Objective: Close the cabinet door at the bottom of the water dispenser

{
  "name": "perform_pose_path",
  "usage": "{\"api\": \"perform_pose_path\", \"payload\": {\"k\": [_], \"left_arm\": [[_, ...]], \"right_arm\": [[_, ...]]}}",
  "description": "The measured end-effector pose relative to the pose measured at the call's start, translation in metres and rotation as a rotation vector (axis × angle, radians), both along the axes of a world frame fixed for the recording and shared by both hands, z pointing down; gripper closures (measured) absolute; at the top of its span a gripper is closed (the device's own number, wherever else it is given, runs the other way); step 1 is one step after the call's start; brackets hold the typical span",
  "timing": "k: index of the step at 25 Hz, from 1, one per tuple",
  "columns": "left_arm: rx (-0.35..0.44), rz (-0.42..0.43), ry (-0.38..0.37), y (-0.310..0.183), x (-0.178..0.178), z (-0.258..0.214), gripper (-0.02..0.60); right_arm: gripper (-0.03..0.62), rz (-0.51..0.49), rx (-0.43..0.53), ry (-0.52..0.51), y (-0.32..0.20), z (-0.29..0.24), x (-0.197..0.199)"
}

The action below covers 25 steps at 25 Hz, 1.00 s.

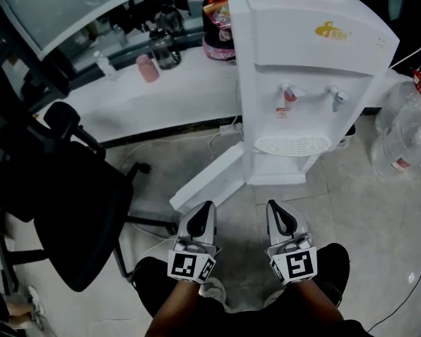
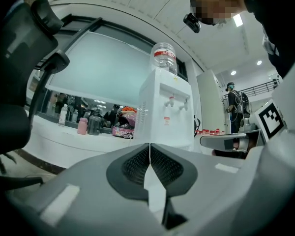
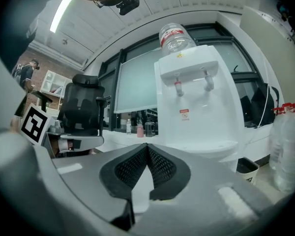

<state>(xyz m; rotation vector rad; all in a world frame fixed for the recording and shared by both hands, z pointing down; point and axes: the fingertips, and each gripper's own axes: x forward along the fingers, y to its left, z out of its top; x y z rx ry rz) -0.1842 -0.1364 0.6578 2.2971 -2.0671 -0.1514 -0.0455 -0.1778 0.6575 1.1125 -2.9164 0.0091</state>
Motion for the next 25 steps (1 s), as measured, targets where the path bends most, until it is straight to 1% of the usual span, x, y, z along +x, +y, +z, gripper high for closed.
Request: {"api": "perform_pose_path", "payload": {"k": [2,5,7,11,14,17,20,21,23,25], "left_arm": [[-0.013,-0.028,0.000,0.004,-0.009,0.006,0.552],[-0.033,-0.052,0.008,0.014,-0.020,0.015,0.543],[-0.037,-0.069,0.016,0.020,-0.029,0.019,0.529],[-0.035,-0.134,0.019,0.033,-0.051,0.030,0.498],[-0.048,-0.192,0.014,0.042,-0.065,0.039,0.429],[-0.077,-0.240,0.011,0.050,-0.079,0.051,0.331],[-0.135,-0.247,-0.009,0.050,-0.092,0.070,0.233],[-0.154,-0.242,-0.022,0.048,-0.095,0.077,0.215],[-0.188,-0.229,-0.043,0.042,-0.101,0.089,0.198],[-0.215,-0.209,-0.045,0.035,-0.105,0.099,0.189]], "right_arm": [[0.591,-0.043,-0.028,0.019,0.004,0.009,-0.008],[0.591,-0.095,-0.042,0.041,0.011,0.017,-0.020],[0.591,-0.114,-0.053,0.038,0.015,0.020,-0.028],[0.591,-0.149,-0.052,0.037,0.018,0.025,-0.046],[0.589,-0.174,-0.071,0.027,0.023,0.035,-0.058],[0.589,-0.207,-0.082,0.024,0.029,0.039,-0.070],[0.589,-0.225,-0.075,0.025,0.032,0.039,-0.080],[0.589,-0.225,-0.074,0.025,0.033,0.039,-0.081],[0.589,-0.218,-0.073,0.029,0.033,0.038,-0.080],[0.589,-0.215,-0.074,0.031,0.033,0.039,-0.079]]}}
